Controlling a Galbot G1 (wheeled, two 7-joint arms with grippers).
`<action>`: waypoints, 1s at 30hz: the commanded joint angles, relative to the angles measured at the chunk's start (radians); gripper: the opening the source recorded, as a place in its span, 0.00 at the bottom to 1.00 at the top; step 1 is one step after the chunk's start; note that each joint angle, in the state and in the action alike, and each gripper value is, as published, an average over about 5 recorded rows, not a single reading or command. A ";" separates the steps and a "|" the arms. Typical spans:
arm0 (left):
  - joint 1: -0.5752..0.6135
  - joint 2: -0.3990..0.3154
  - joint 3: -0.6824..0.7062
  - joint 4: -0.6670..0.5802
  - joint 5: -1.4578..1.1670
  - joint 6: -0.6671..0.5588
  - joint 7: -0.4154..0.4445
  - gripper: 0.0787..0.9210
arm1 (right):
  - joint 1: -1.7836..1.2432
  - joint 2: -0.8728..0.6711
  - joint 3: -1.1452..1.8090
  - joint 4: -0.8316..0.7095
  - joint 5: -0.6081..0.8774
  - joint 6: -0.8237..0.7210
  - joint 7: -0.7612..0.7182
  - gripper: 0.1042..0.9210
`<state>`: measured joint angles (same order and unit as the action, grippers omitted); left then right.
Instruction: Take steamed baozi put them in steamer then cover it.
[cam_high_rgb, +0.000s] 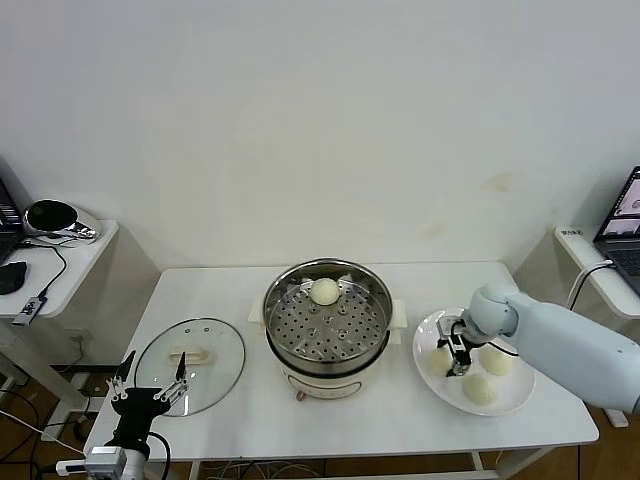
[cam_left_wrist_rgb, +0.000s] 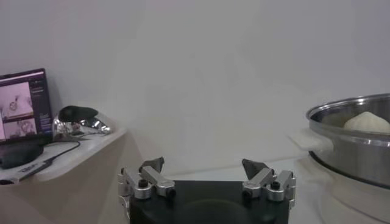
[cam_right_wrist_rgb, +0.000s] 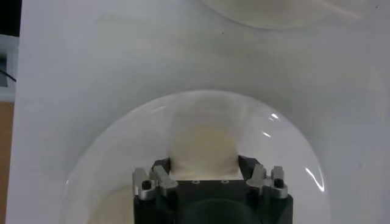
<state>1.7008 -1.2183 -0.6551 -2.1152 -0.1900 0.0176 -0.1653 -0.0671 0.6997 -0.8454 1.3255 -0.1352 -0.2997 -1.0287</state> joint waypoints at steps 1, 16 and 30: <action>-0.001 0.001 0.001 0.001 0.000 0.000 0.000 0.88 | 0.075 -0.021 -0.022 0.025 0.037 -0.008 -0.011 0.65; -0.021 0.017 0.023 0.002 -0.003 0.001 0.001 0.88 | 0.790 -0.071 -0.366 0.268 0.395 -0.164 -0.014 0.65; -0.016 0.012 0.008 -0.017 -0.013 0.001 -0.001 0.88 | 0.746 0.438 -0.425 0.113 0.714 -0.340 0.130 0.67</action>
<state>1.6840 -1.2061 -0.6423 -2.1310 -0.2030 0.0185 -0.1656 0.6400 0.8549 -1.2051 1.5227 0.3945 -0.5440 -0.9654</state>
